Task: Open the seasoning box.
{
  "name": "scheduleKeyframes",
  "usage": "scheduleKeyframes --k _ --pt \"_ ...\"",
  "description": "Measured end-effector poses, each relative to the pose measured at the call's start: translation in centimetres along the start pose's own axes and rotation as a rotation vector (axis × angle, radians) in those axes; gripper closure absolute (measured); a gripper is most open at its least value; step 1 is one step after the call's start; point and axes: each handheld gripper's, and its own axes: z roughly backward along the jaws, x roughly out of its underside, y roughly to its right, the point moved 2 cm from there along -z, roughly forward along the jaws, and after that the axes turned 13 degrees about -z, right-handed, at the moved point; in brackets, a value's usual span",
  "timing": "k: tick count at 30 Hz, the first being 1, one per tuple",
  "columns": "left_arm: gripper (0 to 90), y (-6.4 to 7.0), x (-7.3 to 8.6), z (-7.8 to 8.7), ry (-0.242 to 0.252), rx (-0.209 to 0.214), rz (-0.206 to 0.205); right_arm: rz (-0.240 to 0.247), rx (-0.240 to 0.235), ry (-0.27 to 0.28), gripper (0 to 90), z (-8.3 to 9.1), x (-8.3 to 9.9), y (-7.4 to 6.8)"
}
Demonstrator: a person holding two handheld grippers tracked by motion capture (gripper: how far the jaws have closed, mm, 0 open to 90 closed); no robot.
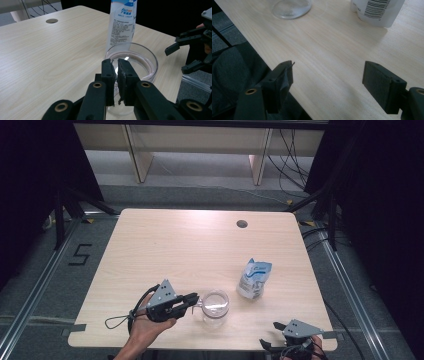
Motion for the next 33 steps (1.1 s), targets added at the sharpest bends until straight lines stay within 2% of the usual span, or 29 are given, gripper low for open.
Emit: scheduleKeyframes --k 3,4,5,7,11,13,19,24,27,28,30,32,33 --pt "83.3 -0.1 0.3 -0.3 0.0 -0.004 0.005 0.008 0.001 0.004 25.8 0.0 0.0 0.0" --pt "83.5 -0.2 0.3 -0.3 -0.01 -0.009 -0.004 0.003 0.004 0.004 25.9 0.0 0.0 -0.1" --pt "83.6 -0.3 0.4 -0.4 -0.01 -0.009 0.003 -0.012 0.003 -0.002 25.9 0.0 0.0 -0.2" --pt "84.2 -0.4 0.6 -0.5 -0.004 -0.009 0.009 0.015 0.004 0.007 26.1 0.0 -0.1 0.0" --pt "85.6 -0.3 0.8 -0.7 -0.013 -0.002 0.009 0.012 -0.015 0.001 26.3 -0.1 -0.1 0.0" --pt "86.5 -0.3 0.8 -0.8 -0.015 -0.004 0.002 0.035 0.005 0.012 26.5 -0.1 -0.1 0.0" --pt "89.3 -0.4 0.8 -0.9 -0.005 0.001 0.002 -0.002 -0.002 -0.002 26.7 -0.1 -0.1 -0.3" --pt "89.4 -0.4 0.8 -0.9 -0.003 0.001 -0.013 0.029 -0.004 0.009 26.7 -0.3 -0.3 -0.2" --pt "89.5 -0.3 0.9 -0.9 -0.003 -0.001 -0.005 0.018 -0.004 0.01 26.7 -0.3 -0.4 -0.2" --pt "89.4 -0.2 0.9 -0.9 -0.001 -0.004 0.009 0.018 -0.007 0.016 27.0 -0.3 -0.5 -0.3" --pt "89.5 -0.2 0.9 -0.9 0.001 -0.004 0.01 0.038 -0.01 0.028 29.5 -0.4 -0.7 -0.3" --pt "89.5 -0.2 0.9 -0.9 0.001 -0.005 0.007 0.031 -0.027 0.04 32.8 -0.4 -1.0 -0.7" --pt "89.4 -0.2 0.9 -0.9 0.001 -0.005 0.007 0.049 -0.039 0.052 35.0 -0.4 -1.3 -0.7"
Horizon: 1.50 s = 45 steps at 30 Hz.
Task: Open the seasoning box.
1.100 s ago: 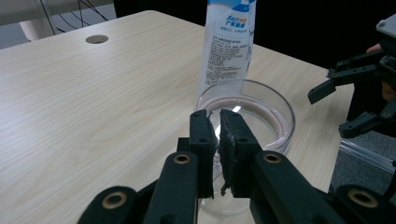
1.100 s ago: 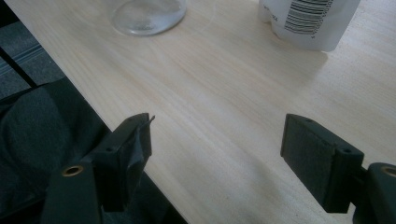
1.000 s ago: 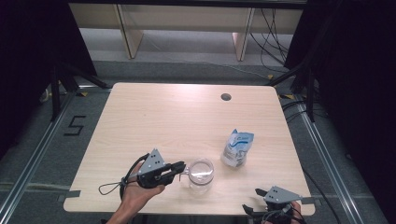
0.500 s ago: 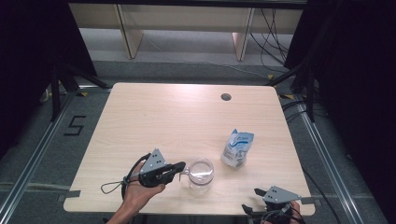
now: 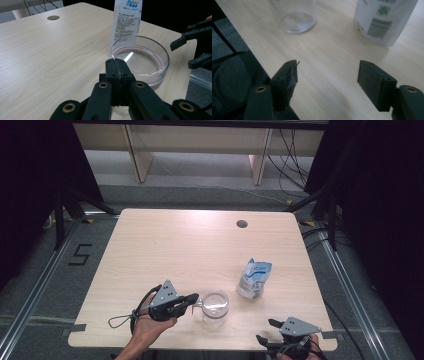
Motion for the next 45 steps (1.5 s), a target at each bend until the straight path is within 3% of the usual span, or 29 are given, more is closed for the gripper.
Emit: scheduleKeyframes --k 2,6,8,10,12,16,17,21,22,28,29,35,43,45 --pt "89.4 0.0 0.0 0.0 0.001 0.0 0.001 0.019 0.005 0.055 40.4 0.0 -0.6 -0.2" --pt "89.4 -0.1 0.0 0.0 -0.001 -0.003 -0.017 0.037 -0.028 0.088 51.2 -0.2 -1.4 -0.8" --pt "89.5 -0.1 0.0 0.0 -0.001 -0.003 -0.019 0.064 -0.02 0.127 56.7 -0.4 -2.0 -1.1" --pt "89.5 -0.1 0.0 0.0 0.003 -0.004 -0.017 0.053 -0.031 0.129 60.8 -0.6 -2.4 -1.4" --pt "89.4 -0.1 0.0 0.0 0.003 -0.005 -0.015 0.076 -0.032 0.153 64.3 -1.0 -2.9 -1.7" --pt "89.4 -0.1 0.0 0.0 0.005 -0.006 -0.017 0.086 -0.041 0.152 67.2 -1.9 -3.4 -2.1" --pt "89.4 0.0 0.0 0.0 0.006 -0.006 -0.016 0.115 -0.035 0.154 68.0 -2.0 -3.6 -2.0" --pt "89.5 -0.1 0.1 0.1 0.005 -0.005 -0.012 0.067 -0.046 0.15 71.8 -2.2 -3.8 -2.4" --pt "89.5 -0.1 0.1 0.1 0.004 -0.005 -0.014 0.103 -0.044 0.169 72.8 -2.3 -4.0 -2.2" --pt "89.4 -0.1 0.1 0.1 0.008 -0.005 -0.015 0.095 -0.052 0.161 75.7 -2.6 -4.1 -2.3" --pt "89.4 -0.1 0.1 0.1 0.008 -0.005 -0.016 0.116 -0.042 0.177 76.0 -2.6 -4.2 -2.2" --pt "89.4 -0.1 0.1 0.1 0.008 -0.005 -0.015 0.124 -0.039 0.182 77.6 -2.7 -4.2 -2.2" --pt "89.4 -0.1 0.2 0.1 0.011 -0.005 -0.013 0.103 -0.046 0.177 79.6 -2.8 -4.3 -2.6" --pt "89.4 -0.1 0.2 0.1 0.011 -0.005 -0.015 0.136 -0.049 0.186 80.0 -2.9 -4.5 -2.4"
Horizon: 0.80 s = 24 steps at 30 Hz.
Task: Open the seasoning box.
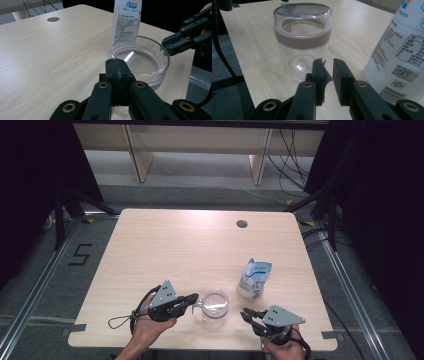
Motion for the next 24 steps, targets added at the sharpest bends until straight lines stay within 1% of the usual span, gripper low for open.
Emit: scheduleKeyframes --k 1,2,3,4,7,8,9,10,11,12,13,14,16,17,18,19,20,21,22,23,24 --pt "89.5 0.0 0.0 0.0 0.0 -0.001 0.001 0.002 0.0 0.0 80.1 0.0 0.0 0.0" --pt "89.5 0.0 0.0 0.0 0.004 0.003 0.002 0.001 -0.018 0.005 80.3 -0.2 0.0 0.0" --pt "89.4 0.0 0.0 -0.1 0.008 0.006 -0.001 0.001 -0.015 0.006 80.4 -0.2 0.0 0.0" --pt "89.5 0.0 0.1 -0.1 0.007 0.005 0.001 0.001 -0.002 0.002 80.5 -0.1 0.0 0.0" --pt "89.4 -0.1 0.2 0.0 -0.009 -0.002 -0.007 -0.003 -0.003 0.007 80.5 -0.2 0.0 -0.1" --pt "89.4 -0.1 0.3 -0.1 -0.006 -0.003 0.004 -0.004 -0.018 0.004 80.5 -0.2 0.0 -0.1" --pt "89.5 -0.1 0.3 -0.2 -0.006 0.002 -0.003 -0.005 -0.018 0.005 80.5 -0.3 -0.1 -0.1" --pt "89.5 -0.1 0.4 -0.1 -0.012 -0.003 0.002 -0.01 -0.019 0.008 80.5 -0.3 -0.1 -0.2" --pt "89.5 -0.2 0.4 -0.2 -0.007 -0.002 0.005 -0.003 -0.006 0.007 80.5 -0.2 -0.2 -0.1" --pt "89.4 3.0 -3.3 -3.7 0.606 -0.112 0.66 -0.015 -0.002 0.003 80.5 -0.2 -0.2 -0.2" --pt "89.4 3.0 -3.4 -3.4 0.58 -0.094 0.664 -0.008 -0.007 0.003 80.5 -0.2 -0.2 -0.2" --pt "89.4 3.0 -3.4 -3.4 0.584 -0.094 0.665 -0.012 -0.01 0.006 80.5 -0.2 -0.3 -0.3" --pt "89.5 3.1 -3.4 -3.4 0.585 -0.098 0.67 -0.003 -0.019 0.012 80.5 -0.3 -0.5 -0.4" --pt "89.4 2.7 -2.5 -3.0 0.482 -0.097 0.569 -0.004 -0.016 0.015 80.5 -0.3 -0.5 -0.5" --pt "89.4 2.7 -2.6 -3.1 0.492 -0.099 0.586 0.001 -0.016 0.019 80.6 -0.3 -0.7 -0.5" --pt "89.4 2.7 -2.6 -3.1 0.503 -0.102 0.584 0.028 -0.014 0.037 80.7 -0.4 -0.9 -0.4" --pt "89.4 2.7 -2.6 -3.1 0.488 -0.106 0.587 0.001 -0.021 0.027 81.0 -0.4 -0.9 -0.6" --pt "89.5 2.7 -2.6 -3.1 0.489 -0.106 0.588 0.005 -0.019 0.034 81.4 -0.4 -1.1 -0.6" --pt "89.5 2.7 -2.7 -3.2 0.518 -0.101 0.593 0.012 -0.019 0.04 81.7 -0.4 -1.2 -0.6" --pt "89.5 2.7 -2.7 -3.1 0.496 -0.098 0.587 0.0 -0.026 0.04 82.2 -0.4 -1.3 -0.7" --pt "89.4 2.7 -2.6 -3.1 0.489 -0.106 0.59 0.002 -0.03 0.044 82.7 -0.5 -1.5 -0.7"
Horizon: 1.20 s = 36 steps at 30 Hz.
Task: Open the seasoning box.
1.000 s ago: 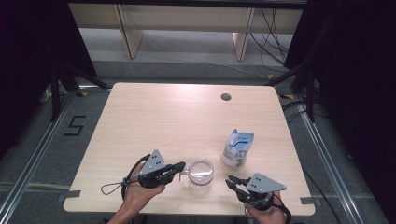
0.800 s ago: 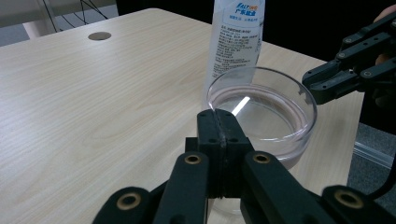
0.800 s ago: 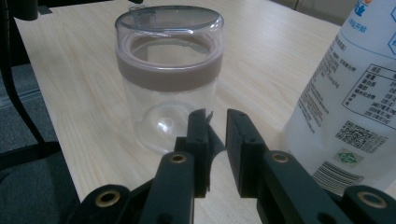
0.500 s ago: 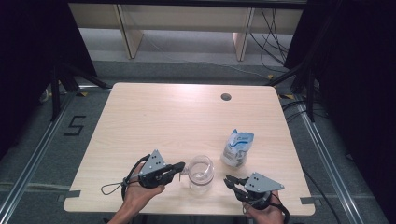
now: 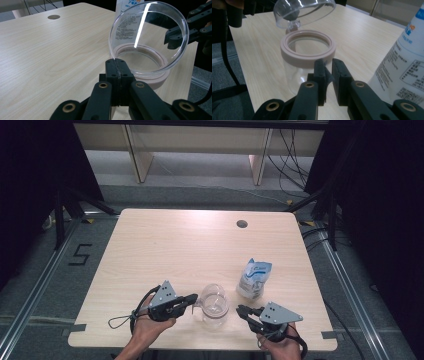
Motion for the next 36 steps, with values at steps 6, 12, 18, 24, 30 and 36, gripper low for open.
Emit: scheduleKeyframes --k 6,12,18,24,30,36 --pt "89.5 0.0 0.0 -0.1 0.012 0.011 -0.001 0.0 -0.02 0.016 84.1 -0.6 -0.8 -0.5" --pt "89.4 0.0 0.0 0.0 0.003 0.005 -0.001 0.008 -0.021 0.002 84.2 -1.2 -1.4 -0.9" --pt "89.3 0.0 0.0 0.0 0.002 0.001 -0.003 0.025 -0.051 0.005 84.2 -1.8 -1.7 -1.2" --pt "88.7 -0.1 0.0 0.0 -0.003 0.003 -0.013 0.025 -0.041 0.002 84.2 -1.9 -1.9 -1.3" --pt "87.8 0.0 0.0 0.0 0.011 -0.003 0.004 0.05 -0.04 0.009 84.2 -2.0 -2.1 -1.2" --pt "87.6 0.2 -0.1 -0.3 0.046 -0.014 0.036 0.029 -0.051 0.008 84.2 -2.2 -2.3 -1.5"
